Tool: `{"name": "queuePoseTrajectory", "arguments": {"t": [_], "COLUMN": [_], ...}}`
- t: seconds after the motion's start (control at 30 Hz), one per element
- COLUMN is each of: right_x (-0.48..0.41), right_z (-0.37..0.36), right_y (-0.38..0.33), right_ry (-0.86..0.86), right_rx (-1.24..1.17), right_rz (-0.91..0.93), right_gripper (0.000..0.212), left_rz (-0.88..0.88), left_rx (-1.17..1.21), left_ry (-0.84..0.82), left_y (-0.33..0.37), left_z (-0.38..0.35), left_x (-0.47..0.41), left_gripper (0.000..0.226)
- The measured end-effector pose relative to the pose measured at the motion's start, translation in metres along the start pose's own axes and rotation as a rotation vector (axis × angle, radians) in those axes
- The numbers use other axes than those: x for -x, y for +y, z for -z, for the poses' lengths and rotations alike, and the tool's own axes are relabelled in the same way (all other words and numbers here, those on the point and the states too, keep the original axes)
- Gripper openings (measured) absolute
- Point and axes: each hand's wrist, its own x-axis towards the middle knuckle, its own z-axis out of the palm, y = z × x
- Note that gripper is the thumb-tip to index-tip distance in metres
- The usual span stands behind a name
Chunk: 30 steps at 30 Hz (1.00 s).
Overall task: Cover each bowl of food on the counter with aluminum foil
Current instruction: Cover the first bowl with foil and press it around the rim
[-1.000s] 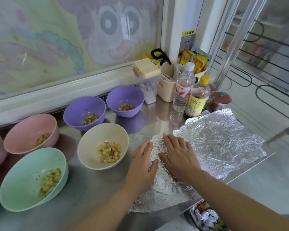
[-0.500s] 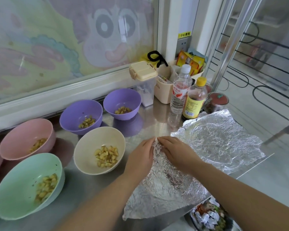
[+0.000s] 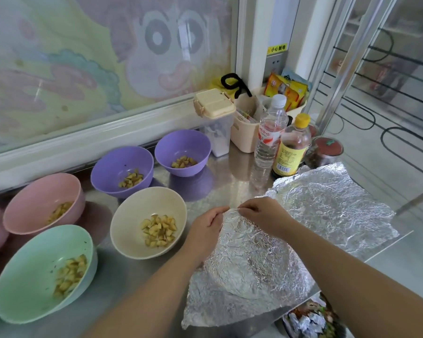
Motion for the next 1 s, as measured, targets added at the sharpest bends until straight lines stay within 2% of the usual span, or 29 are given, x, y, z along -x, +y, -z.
{"name": "queuePoseTrajectory", "arguments": {"t": [0.2,0.33,0.4,0.5,0.57,0.6,0.67,0.73,0.8,0.83,0.9,1.0], "right_x": [0.002,0.007,0.011,0.024,0.043,0.054,0.076,0.090,0.092,0.090,0.086,0.082], "right_z": [-0.008,-0.008,-0.003,0.007,0.006,0.002,-0.012,-0.028,-0.037,-0.040,-0.040,-0.037], "right_y": [0.004,-0.001,-0.010,-0.025,-0.032,-0.035,-0.038,-0.038,-0.033,-0.030,-0.021,-0.010], "right_ry": [0.081,0.072,0.078,0.212,0.273,0.263,0.174,0.092,0.091,0.099,0.108,0.127], "right_rx": [0.024,0.076,0.058,0.050,0.077,0.103,0.210,0.360,0.435,0.453,0.465,0.449], "right_rz": [0.007,0.040,0.075,0.124,0.174,0.187,0.150,0.089,0.052,0.030,-0.010,-0.058], "right_gripper": [0.014,0.015,0.021,0.033,0.035,0.038,0.048,0.069,0.089,0.093,0.092,0.067], "left_rz": [0.026,0.009,0.001,0.065,0.093,0.056,-0.134,-0.314,-0.367,-0.367,-0.349,-0.340], "left_rx": [0.012,-0.012,-0.021,0.024,0.016,-0.019,-0.159,-0.339,-0.473,-0.525,-0.593,-0.606], "left_ry": [0.007,0.039,0.128,0.357,0.427,0.440,0.466,0.380,0.196,0.118,0.026,0.020], "left_y": [0.002,0.004,0.002,0.002,0.002,0.002,0.005,0.010,0.016,0.016,0.013,0.006], "left_z": [-0.001,-0.003,-0.007,-0.017,-0.024,-0.026,-0.023,-0.017,-0.013,-0.011,-0.009,-0.006], "left_x": [0.001,0.008,0.015,0.040,0.058,0.065,0.064,0.049,0.032,0.024,0.012,0.009], "left_gripper": [0.029,0.027,0.028,0.034,0.041,0.044,0.045,0.043,0.042,0.042,0.042,0.041]}}
